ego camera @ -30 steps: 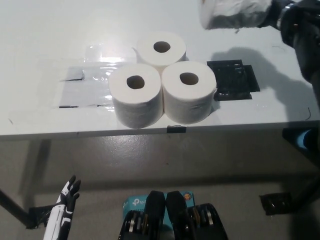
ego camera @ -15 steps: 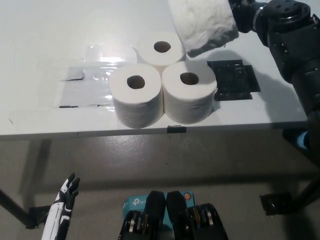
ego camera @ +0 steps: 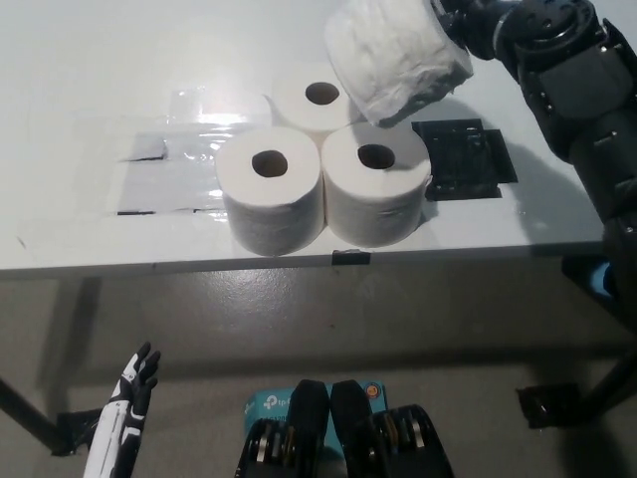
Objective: A few rolls of toilet paper are kept infront of the robot and the robot uses its right hand to lift one of the rolls and and places it on top of the other rolls to stack it.
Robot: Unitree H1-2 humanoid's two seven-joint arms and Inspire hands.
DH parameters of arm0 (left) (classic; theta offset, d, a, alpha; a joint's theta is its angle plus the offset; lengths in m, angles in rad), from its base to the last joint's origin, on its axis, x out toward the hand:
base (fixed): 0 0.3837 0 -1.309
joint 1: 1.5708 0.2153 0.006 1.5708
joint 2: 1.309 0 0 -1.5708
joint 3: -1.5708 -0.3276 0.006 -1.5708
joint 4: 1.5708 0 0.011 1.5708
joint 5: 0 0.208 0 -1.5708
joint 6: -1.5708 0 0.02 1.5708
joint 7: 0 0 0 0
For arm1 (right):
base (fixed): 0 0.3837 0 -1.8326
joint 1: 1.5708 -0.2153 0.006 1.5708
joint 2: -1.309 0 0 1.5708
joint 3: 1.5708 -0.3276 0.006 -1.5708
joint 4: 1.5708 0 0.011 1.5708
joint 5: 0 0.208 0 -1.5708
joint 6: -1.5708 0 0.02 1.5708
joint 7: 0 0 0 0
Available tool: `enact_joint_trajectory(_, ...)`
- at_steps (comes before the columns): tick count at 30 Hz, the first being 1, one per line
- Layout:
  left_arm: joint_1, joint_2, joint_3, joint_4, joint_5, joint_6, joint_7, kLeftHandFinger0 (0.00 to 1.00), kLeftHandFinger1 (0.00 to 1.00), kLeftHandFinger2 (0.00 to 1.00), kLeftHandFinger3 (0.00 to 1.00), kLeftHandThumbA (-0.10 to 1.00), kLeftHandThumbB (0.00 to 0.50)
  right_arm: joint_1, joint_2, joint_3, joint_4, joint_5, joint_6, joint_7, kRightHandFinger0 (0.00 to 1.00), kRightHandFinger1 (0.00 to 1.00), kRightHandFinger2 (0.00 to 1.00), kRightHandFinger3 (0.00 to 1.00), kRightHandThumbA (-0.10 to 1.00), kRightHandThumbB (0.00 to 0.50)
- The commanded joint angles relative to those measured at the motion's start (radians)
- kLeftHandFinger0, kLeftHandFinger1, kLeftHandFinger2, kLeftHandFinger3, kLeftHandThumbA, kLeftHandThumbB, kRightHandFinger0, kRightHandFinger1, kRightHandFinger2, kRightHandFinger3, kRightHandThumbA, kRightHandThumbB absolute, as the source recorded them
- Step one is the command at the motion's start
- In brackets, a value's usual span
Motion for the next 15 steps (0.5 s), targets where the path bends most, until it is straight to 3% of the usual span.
enact_joint_trajectory(1, -0.008, 0.013, -0.008, -0.03, 0.011, -0.039, 0.008, 1.0, 1.0, 1.0, 1.0, 1.0, 0.246, -0.098, 0.019, 0.008, -0.002, -0.024, -0.063, -0.038, 0.0, 0.02, 0.16, 0.02, 0.75, 0.071)
enact_joint_trajectory(5, -0.013, 0.013, -0.007, -0.03, 0.012, -0.041, 0.011, 1.0, 1.0, 1.0, 1.0, 1.0, 0.249, -0.105, 0.034, 0.015, 0.013, -0.034, -0.065, -0.036, 0.0, 0.03, 0.19, 0.04, 0.76, 0.076)
enact_joint_trajectory(6, -0.014, 0.014, -0.007, -0.031, 0.014, -0.037, 0.011, 1.0, 1.0, 1.0, 1.0, 1.0, 0.258, -0.107, 0.038, 0.021, 0.018, -0.04, -0.064, -0.037, 0.0, 0.04, 0.27, 0.08, 0.78, 0.076)
enact_joint_trajectory(8, -0.018, 0.015, -0.008, -0.029, 0.015, -0.037, 0.01, 1.0, 1.0, 1.0, 1.0, 1.0, 0.262, -0.11, 0.044, 0.022, 0.026, -0.044, -0.061, -0.045, 0.0, 0.15, 0.45, 0.3, 0.76, 0.075)
enact_joint_trajectory(9, -0.017, 0.015, -0.009, -0.031, 0.018, -0.036, 0.01, 1.0, 1.0, 1.0, 1.0, 1.0, 0.257, -0.11, 0.047, 0.018, 0.029, -0.04, -0.061, -0.045, 0.0, 0.18, 0.51, 0.44, 0.74, 0.071)
enact_joint_trajectory(10, -0.016, 0.016, -0.011, -0.038, 0.026, -0.029, 0.009, 1.0, 1.0, 1.0, 1.0, 1.0, 0.249, -0.11, 0.05, 0.016, 0.034, -0.038, -0.063, -0.04, 0.0, 0.21, 0.55, 0.52, 0.72, 0.064)
enact_joint_trajectory(13, -0.016, 0.017, -0.013, -0.04, 0.036, -0.032, 0.012, 1.0, 1.0, 1.0, 1.0, 1.0, 0.246, -0.112, 0.055, 0.064, 0.042, -0.087, -0.074, -0.035, 0.0, 0.23, 0.55, 0.47, 0.76, 0.069)
enact_joint_trajectory(15, -0.017, 0.017, -0.014, -0.042, 0.043, -0.033, 0.014, 1.0, 1.0, 1.0, 1.0, 1.0, 0.239, -0.112, 0.057, 0.078, 0.044, -0.095, -0.081, -0.041, 0.0, 0.23, 0.54, 0.45, 0.71, 0.067)
